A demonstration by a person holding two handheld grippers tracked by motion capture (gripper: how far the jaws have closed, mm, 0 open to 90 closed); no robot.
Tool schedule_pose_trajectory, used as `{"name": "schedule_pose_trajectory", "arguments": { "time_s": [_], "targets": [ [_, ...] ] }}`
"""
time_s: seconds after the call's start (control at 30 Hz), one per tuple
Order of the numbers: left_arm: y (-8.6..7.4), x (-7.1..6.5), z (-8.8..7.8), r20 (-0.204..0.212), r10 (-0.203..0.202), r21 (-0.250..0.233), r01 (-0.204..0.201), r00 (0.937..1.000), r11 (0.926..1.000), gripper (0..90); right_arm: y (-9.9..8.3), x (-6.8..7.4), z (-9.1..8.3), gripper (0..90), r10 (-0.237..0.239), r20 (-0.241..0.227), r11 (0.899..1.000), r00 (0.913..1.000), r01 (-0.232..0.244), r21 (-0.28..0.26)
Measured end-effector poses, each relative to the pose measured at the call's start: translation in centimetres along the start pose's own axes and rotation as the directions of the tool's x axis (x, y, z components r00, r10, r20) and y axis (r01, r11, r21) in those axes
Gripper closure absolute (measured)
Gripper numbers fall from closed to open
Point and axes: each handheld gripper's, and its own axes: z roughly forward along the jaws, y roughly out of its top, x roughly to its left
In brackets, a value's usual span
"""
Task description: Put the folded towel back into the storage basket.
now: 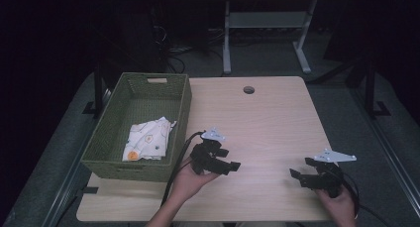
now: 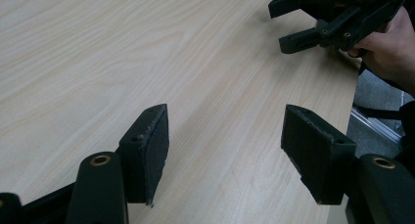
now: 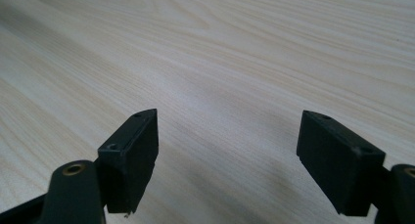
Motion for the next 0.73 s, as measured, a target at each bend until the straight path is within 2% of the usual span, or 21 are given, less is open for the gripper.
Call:
{"name": "schedule_pose_trajectory", "arguments": {
  "time_s": [0.13,0.33,0.6,0.73],
  "targets": [
    [-0.4,-0.2,0.2,0.005,-0.010,-0.011,0.010,0.9999,0.9999,35.1,0.0,0.0,0.0,22.9,-0.001,0.001,1.000,1.0000,0.001,0.001],
    [-1.1,-1.0,0.8,-0.001,0.005,-0.014,-0.006,1.0000,0.9999,35.1,0.0,0.1,0.1,22.9,-0.003,0.002,1.000,1.0000,0.003,0.007],
    [-2.1,-1.5,1.1,0.027,0.002,-0.030,-0.001,0.9996,0.9995,33.9,0.0,0.2,0.3,22.9,-0.012,0.003,1.000,0.9999,0.012,0.014],
    [-2.7,-1.7,1.1,0.027,0.001,-0.044,0.000,0.9996,0.9990,33.7,0.1,0.4,0.4,22.9,-0.020,0.002,1.000,0.9998,0.020,0.021]
  ]
}}
